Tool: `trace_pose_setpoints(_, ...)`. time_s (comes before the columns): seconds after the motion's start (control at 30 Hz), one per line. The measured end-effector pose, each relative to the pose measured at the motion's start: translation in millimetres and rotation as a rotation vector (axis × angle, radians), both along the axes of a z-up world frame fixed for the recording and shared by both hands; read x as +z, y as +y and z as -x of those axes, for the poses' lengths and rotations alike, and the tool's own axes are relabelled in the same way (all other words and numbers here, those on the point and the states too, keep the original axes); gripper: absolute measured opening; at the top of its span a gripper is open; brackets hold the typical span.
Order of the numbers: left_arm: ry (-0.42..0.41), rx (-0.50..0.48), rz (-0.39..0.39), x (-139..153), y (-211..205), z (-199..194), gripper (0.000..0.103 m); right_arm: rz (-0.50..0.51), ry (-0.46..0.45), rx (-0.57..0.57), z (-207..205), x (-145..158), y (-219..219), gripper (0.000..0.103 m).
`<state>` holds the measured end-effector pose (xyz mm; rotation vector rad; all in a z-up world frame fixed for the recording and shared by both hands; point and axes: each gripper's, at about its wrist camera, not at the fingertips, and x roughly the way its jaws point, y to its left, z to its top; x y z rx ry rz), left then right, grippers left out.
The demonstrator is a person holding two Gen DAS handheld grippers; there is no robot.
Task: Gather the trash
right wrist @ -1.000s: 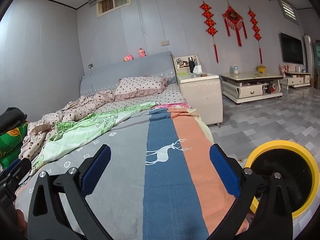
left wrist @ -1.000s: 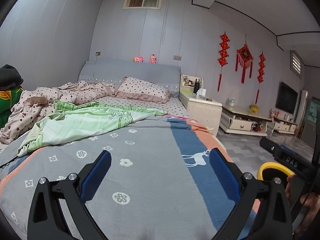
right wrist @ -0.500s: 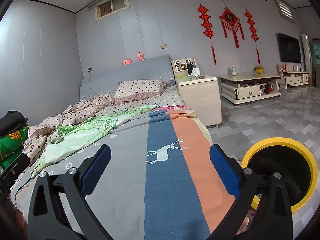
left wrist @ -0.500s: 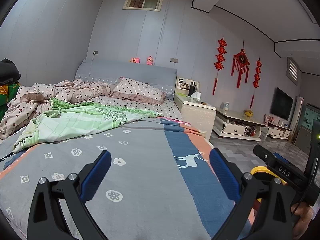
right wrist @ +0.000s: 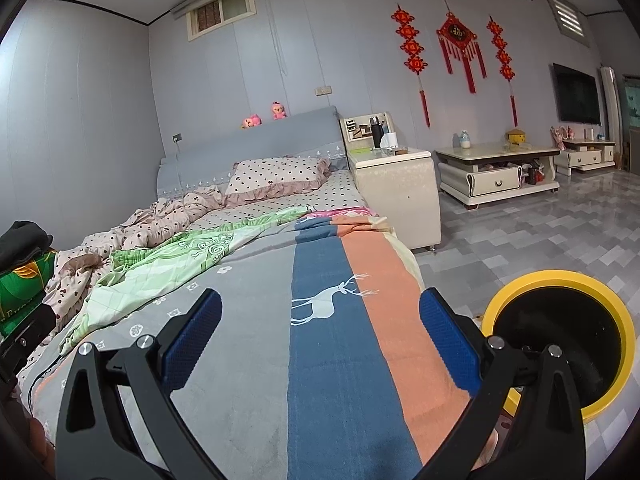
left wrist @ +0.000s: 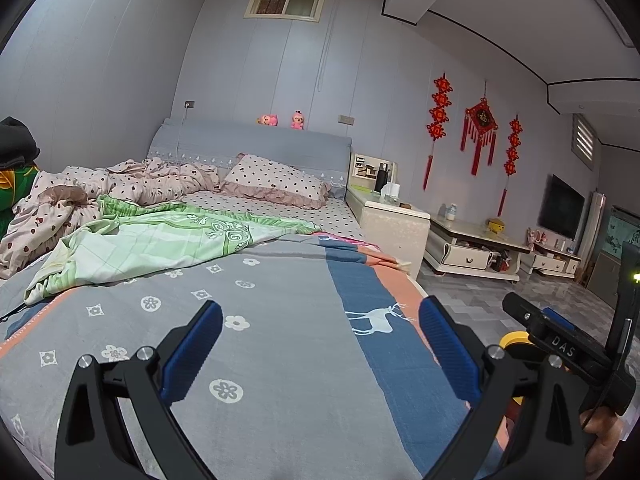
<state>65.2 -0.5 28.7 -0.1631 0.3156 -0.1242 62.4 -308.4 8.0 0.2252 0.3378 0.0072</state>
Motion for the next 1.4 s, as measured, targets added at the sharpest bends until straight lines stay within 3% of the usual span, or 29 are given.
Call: trace_pose_setpoints(1.4,0.006,-0.01,0.001,-3.0,-3.9,2.0,0.095,-0.027,0.036,-0.025,-6.7,-12.9,-4.1,0.095)
